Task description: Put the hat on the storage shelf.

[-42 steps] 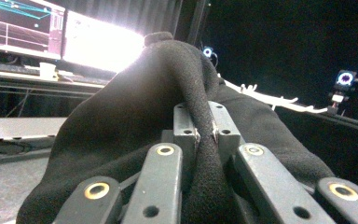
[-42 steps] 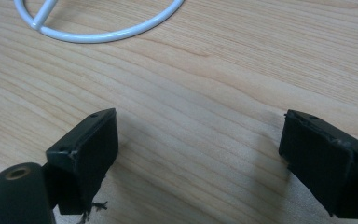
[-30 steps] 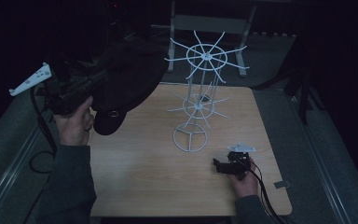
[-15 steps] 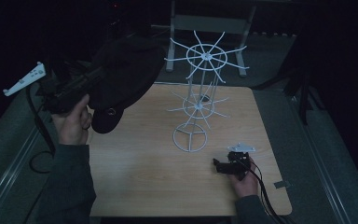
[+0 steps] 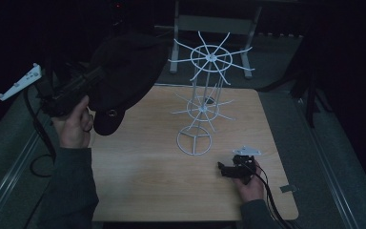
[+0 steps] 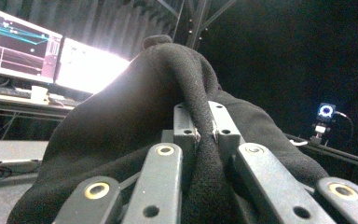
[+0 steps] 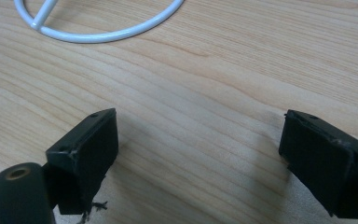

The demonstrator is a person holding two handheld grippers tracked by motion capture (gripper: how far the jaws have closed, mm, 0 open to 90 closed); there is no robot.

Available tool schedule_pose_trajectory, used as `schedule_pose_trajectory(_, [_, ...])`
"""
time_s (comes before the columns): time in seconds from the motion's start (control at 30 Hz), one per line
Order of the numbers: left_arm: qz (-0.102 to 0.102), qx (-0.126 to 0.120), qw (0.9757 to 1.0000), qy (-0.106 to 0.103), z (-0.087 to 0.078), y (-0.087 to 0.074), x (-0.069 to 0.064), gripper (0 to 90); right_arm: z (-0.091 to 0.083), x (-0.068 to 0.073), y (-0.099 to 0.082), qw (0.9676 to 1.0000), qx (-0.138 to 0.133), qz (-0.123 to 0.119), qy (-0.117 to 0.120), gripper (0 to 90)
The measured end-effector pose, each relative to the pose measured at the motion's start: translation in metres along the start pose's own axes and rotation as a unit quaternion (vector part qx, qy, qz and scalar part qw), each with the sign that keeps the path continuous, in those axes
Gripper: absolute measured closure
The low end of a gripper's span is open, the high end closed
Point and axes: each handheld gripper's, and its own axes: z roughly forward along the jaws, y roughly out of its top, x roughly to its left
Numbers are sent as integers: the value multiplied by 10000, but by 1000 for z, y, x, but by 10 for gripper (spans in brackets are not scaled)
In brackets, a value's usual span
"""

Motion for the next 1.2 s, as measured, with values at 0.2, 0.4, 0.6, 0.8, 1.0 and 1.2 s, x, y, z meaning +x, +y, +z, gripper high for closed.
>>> schedule_pose_trajectory(0.2, [11, -89, 9999, -92, -2, 1, -2, 851, 0, 0, 0, 10000, 1, 3, 0, 115])
schedule_pose_trajectory(0.4, [-8, -180, 9995, -250, -2, 1, -2, 851, 0, 0, 0, 10000, -1, 4, -1, 115])
schedule_pose_trajectory(0.6, [51, -167, 9992, -347, 3, 3, -5, 850, 0, 0, 0, 10000, -1, 6, -4, 115])
schedule_pose_trajectory(0.8, [97, -263, 9981, -548, 4, 4, -8, 850, 0, 0, 0, 10000, 2, 9, 0, 115])
schedule_pose_trajectory(1.0, [144, -175, 9975, -669, 8, 1, -10, 850, 0, 0, 0, 10000, 3, 11, 1, 115])
schedule_pose_trajectory(1.2, [166, 125, 9973, -710, 17, -5, -10, 849, 0, 0, 0, 10000, -1, 12, -1, 115])
